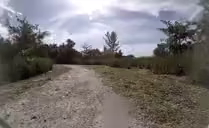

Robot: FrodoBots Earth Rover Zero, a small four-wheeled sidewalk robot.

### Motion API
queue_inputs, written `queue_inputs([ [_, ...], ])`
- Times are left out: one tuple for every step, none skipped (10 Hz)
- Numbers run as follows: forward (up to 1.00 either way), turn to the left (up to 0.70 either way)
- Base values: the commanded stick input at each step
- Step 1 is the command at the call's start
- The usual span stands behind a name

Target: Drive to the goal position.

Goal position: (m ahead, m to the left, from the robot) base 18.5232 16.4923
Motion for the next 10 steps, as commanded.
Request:
queue_inputs([
  [0.85,0.31],
  [0.85,0.34],
  [0.85,0.34],
  [0.85,0.34],
  [0.85,0.15],
  [0.85,0.0],
  [0.85,0.0],
  [0.85,0.0],
  [0.85,0.0],
  [0.85,0.0],
])
